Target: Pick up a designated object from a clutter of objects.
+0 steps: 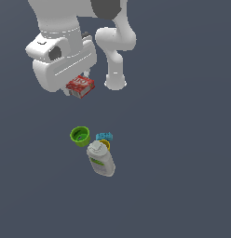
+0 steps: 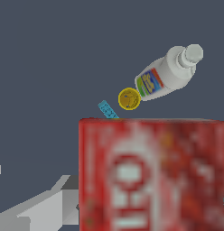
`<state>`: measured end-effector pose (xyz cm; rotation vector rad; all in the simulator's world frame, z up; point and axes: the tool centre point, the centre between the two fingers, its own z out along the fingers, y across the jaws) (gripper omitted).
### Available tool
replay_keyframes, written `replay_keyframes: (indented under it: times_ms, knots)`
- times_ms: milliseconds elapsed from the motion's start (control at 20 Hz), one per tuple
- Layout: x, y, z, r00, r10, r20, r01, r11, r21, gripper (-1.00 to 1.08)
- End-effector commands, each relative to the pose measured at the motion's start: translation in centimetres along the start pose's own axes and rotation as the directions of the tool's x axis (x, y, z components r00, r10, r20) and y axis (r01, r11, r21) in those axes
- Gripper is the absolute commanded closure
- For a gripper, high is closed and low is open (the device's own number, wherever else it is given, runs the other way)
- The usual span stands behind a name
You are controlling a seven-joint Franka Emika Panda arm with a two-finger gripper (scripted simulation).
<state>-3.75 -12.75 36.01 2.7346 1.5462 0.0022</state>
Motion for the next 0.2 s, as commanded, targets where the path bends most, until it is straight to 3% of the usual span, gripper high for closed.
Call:
replay_keyframes:
  times_ms: [0,150]
  knots:
    - [-0.28,0.15,-0.61,1.0,0.0,0.001,0.0,1.0,0.001,1.08]
    - [-0.39,0.23,-0.83,1.0,0.0,0.001,0.0,1.0,0.001,1.08]
